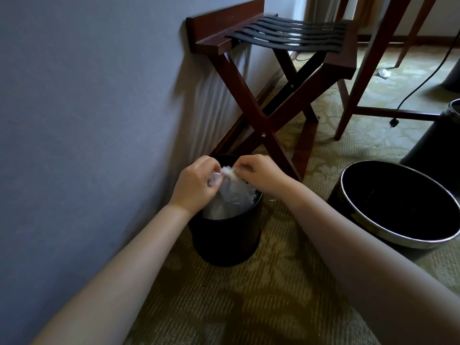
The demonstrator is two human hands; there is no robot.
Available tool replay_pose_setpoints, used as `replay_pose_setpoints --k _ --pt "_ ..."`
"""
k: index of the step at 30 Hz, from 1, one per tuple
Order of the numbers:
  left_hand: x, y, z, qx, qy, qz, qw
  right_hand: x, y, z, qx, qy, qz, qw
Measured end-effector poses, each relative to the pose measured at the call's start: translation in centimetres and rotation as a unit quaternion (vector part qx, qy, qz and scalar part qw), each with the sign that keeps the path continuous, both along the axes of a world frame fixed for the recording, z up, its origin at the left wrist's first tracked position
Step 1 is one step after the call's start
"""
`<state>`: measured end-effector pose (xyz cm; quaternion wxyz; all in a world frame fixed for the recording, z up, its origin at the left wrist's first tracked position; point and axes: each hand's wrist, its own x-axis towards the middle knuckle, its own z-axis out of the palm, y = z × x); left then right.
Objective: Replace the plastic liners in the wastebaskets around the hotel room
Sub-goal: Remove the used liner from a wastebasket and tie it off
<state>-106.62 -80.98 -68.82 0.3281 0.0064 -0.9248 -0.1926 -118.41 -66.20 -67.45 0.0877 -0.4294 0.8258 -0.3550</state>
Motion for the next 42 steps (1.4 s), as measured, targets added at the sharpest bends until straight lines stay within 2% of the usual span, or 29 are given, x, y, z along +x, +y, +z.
replay_pose_setpoints --k 4,7,11,15,21,25,28,30,34,36,39,42 --pt "0.2 -1.0 -0.4 0.005 -0.035 0.032 0.999 0.1 0.2 -0.3 0.045 0.14 0.015 0.989" --pt "0.0 -1.7 -0.2 0.011 -0.065 0.033 0.997 -0.1 0.1 -1.1 0.037 0.28 0.012 0.959" --pt "0.0 -2.6 0.7 0.02 -0.098 0.046 0.994 -0.7 0.9 -2.0 0.042 0.341 -0.036 0.938" --pt "1.0 -4.2 0.5 0.021 -0.133 0.085 0.987 -1.2 3.0 -2.6 0.062 0.329 -0.09 0.938" --pt "2.3 -5.8 -0.9 0.03 -0.189 0.16 0.968 -0.4 3.0 -2.6 0.129 0.303 -0.058 0.942" --pt "2.2 -5.6 -0.3 0.057 -0.187 0.184 0.963 -0.3 2.7 -2.4 0.125 0.26 -0.095 0.953" --pt "1.5 -4.7 0.9 0.122 -0.164 0.197 0.959 -0.1 2.2 -0.7 0.054 0.137 -0.156 0.977" --pt "0.7 -4.2 2.0 0.165 -0.181 0.176 0.953 0.3 1.7 0.5 -0.018 0.051 -0.171 0.984" --pt "-0.5 -3.5 3.4 0.193 -0.288 0.118 0.93 1.3 0.4 2.3 -0.083 0.029 -0.143 0.986" --pt "-0.7 -3.2 3.2 0.195 -0.299 0.089 0.93 1.7 -0.3 3.1 -0.12 0.009 -0.128 0.984" --pt "-0.9 -2.4 2.9 0.203 -0.243 0.064 0.946 2.4 -1.1 4.7 -0.176 -0.029 -0.105 0.978" --pt "-0.4 -2.1 4.5 0.211 -0.144 0.115 0.96 3.2 -1.6 6.4 -0.242 -0.05 -0.088 0.965"
